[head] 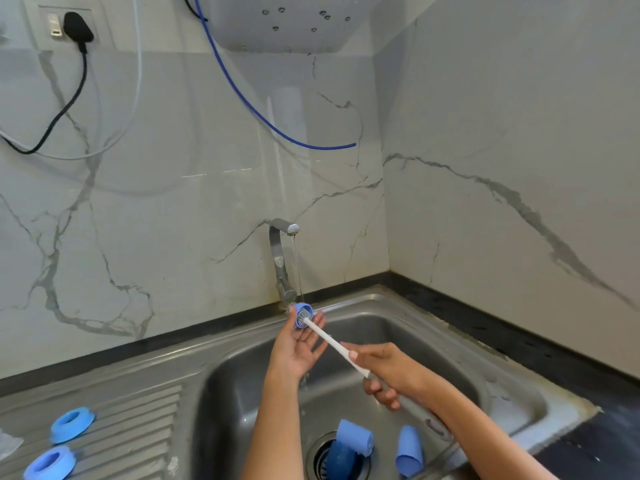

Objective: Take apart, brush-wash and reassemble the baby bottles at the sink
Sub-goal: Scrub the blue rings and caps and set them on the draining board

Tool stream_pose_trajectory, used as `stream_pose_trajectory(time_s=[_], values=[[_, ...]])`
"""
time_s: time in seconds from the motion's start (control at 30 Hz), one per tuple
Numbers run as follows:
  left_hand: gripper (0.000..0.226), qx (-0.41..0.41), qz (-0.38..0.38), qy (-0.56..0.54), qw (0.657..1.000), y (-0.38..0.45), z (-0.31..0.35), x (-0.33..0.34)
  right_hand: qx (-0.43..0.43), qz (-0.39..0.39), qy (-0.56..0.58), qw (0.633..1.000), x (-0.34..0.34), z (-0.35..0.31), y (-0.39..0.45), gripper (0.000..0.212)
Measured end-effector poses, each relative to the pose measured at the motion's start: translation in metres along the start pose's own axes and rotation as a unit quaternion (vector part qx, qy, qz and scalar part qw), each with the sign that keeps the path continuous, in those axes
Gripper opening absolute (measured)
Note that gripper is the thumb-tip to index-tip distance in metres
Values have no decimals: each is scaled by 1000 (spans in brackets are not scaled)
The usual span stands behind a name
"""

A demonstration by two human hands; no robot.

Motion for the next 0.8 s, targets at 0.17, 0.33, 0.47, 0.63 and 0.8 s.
stream_pose_trajectory(time_s=[0.17, 0.33, 0.47, 0.63, 0.8], values=[[35, 130, 254, 137, 949, -13, -2, -27, -84, 137, -471, 867, -7, -13, 1, 41], [17, 90, 162, 37, 982, -4, 1, -25, -70, 67, -249, 964, -9, -8, 0, 38], [7, 62, 68, 39, 995, 0, -3, -9, -14, 27, -150, 988, -11, 1, 0, 44], [18, 31, -3, -33, 999, 0, 4, 4, -2, -15, -64, 998, -12, 2, -6, 43], [26, 72, 141, -33, 987, -8, 2, -12, -84, 97, -423, 897, -19, -9, -4, 47]])
Point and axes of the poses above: each hand's wrist, its own y-axis towards the middle knuckle, its own x-axis out of the palm, z = x × y, the point moved 7 cm from there along y, towards the middle knuckle, and after that the axes turned 2 degrees about z, right-handed, at the moved point
